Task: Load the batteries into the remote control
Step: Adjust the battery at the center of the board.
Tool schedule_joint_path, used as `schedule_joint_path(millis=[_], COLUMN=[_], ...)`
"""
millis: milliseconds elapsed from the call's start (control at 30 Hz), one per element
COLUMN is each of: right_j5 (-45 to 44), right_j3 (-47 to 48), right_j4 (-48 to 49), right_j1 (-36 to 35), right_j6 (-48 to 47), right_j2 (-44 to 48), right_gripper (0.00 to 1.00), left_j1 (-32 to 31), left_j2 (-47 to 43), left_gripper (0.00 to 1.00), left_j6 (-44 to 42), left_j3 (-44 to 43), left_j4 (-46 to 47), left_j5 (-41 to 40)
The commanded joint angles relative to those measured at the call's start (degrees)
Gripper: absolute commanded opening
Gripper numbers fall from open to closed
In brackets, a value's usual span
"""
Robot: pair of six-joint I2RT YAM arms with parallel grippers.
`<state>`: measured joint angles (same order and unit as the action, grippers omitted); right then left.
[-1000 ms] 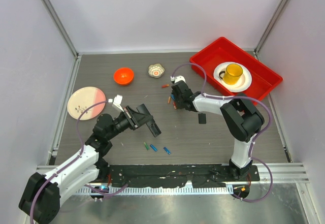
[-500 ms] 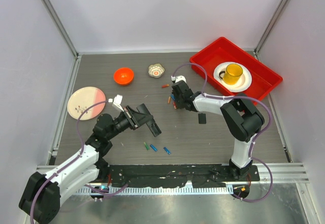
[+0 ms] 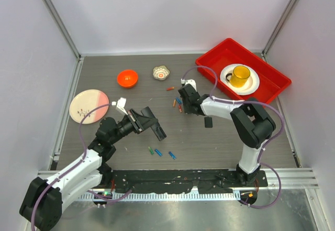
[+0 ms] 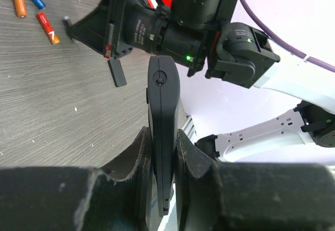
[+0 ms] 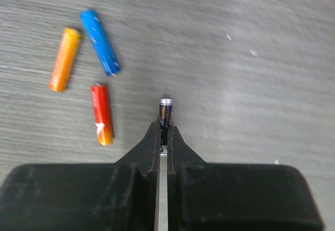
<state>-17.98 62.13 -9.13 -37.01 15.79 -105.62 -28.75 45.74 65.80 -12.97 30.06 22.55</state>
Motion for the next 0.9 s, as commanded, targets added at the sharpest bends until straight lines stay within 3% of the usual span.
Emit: schedule_joint_path(millis=[0,167,333,400,733,867], right_j5=[-5.9,-7.6,-11.5,-11.3,-15.0,-15.8], right_j3=[-2.3,-8.9,-0.8,-0.3,0.3,0.0], right_j4=[-7.5,-4.9,-19.8,-20.7,-23.7,-24.5], right_j1=[0.2,-1.9,-6.5,-6.7,-6.8,-6.9], right_j6=[15.6,45.5,62.8,68.7,73.2,71.6], right_j2=[8.0,13.8,6.6,4.7,2.4,1.5], right_gripper=[0.01,0.01,0.01,0.01,0.01,0.1], left_j1=[0.2,0.2,0.3,0.3,0.3,0.3], left_j2=[-0.2,0.1,-1.3,-2.8,-10.5,-10.4], left_gripper=[0.0,0.0,0.0,0.0,0.0,0.0], left_j6=[0.4,0.4,0.3,0.2,-2.3,-2.3], left_j3=[-1.1,-0.6,0.5,0.8,2.0,2.1], left_j4=[4.0,4.6,4.0,3.2,-4.3,-4.6], left_j5=[0.7,0.0,-2.3,-2.9,-6.7,-6.6])
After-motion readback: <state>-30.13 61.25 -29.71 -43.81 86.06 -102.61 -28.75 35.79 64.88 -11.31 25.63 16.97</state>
